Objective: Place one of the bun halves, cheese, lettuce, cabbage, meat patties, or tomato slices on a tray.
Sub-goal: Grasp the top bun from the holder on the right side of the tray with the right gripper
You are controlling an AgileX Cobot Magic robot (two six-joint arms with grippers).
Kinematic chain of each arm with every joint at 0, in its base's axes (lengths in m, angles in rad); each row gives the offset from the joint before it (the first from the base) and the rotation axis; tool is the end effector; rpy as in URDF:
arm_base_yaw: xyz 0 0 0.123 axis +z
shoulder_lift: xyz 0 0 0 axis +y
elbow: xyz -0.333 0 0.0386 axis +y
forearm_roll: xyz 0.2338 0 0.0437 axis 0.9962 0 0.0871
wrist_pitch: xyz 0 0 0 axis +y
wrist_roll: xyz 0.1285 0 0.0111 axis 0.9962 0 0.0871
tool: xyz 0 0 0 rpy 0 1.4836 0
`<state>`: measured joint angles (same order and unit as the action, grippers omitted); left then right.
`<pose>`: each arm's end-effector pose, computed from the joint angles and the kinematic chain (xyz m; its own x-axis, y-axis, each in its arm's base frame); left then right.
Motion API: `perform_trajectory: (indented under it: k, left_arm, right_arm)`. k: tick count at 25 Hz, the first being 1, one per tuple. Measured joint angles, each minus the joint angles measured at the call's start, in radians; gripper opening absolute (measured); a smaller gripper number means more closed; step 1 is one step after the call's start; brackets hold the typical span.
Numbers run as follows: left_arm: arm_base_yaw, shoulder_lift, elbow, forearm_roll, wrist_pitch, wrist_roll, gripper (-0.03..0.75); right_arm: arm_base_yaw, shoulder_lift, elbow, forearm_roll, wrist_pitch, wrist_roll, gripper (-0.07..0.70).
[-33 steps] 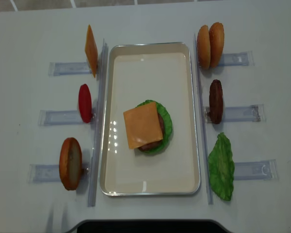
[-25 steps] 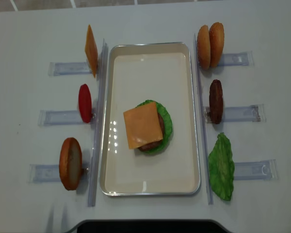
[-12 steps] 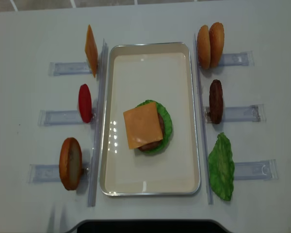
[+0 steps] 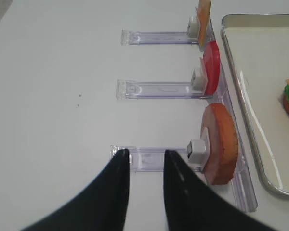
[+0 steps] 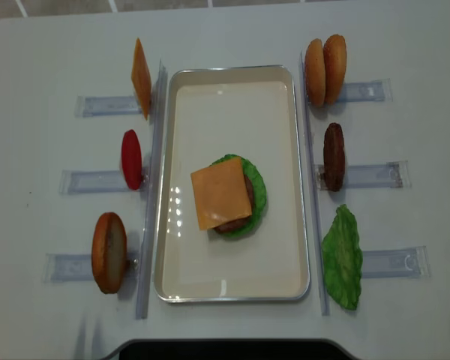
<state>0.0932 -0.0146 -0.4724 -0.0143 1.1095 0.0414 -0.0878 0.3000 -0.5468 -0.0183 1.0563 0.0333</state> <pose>-0.0362 -0.0050 0.2389 -0.5104 -0.0125 -0.8598 -0.0643 0.9977 0.0236 0.0058 -0.0026 0.2724 -0.6559 0.0821 -0.7504 0.1155 0.9933 0.0077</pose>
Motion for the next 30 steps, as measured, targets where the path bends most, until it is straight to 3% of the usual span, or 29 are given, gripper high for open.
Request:
perform_trajectory:
  k: [4,9,16,19,25,30]
  left_arm:
    - [0.000,0.000,0.000,0.000,0.000,0.000,0.182]
    - [0.000,0.000,0.000,0.000,0.001,0.000,0.181]
    - [0.000,0.000,0.000,0.000,0.001,0.000,0.153]
    - [0.000,0.000,0.000,0.000,0.001,0.000,0.135]
    - [0.000,0.000,0.000,0.000,0.001,0.000,0.102]
    - [0.000,0.000,0.000,0.000,0.001,0.000,0.078]
  right_arm:
    - [0.000,0.444,-0.145,-0.015,-0.097,0.006,0.309]
    - [0.000,0.916,-0.392,-0.029,-0.109,-0.017,0.309]
    - [0.000,1.279,-0.717,-0.033,-0.119,-0.033,0.308]
    - [0.000,1.380,-0.858,-0.033,-0.082,-0.033,0.308]
    - [0.005,1.561,-1.130,-0.031,0.085,-0.050,0.308]
    - [0.104,1.598,-1.189,-0.007,0.146,-0.013,0.308]
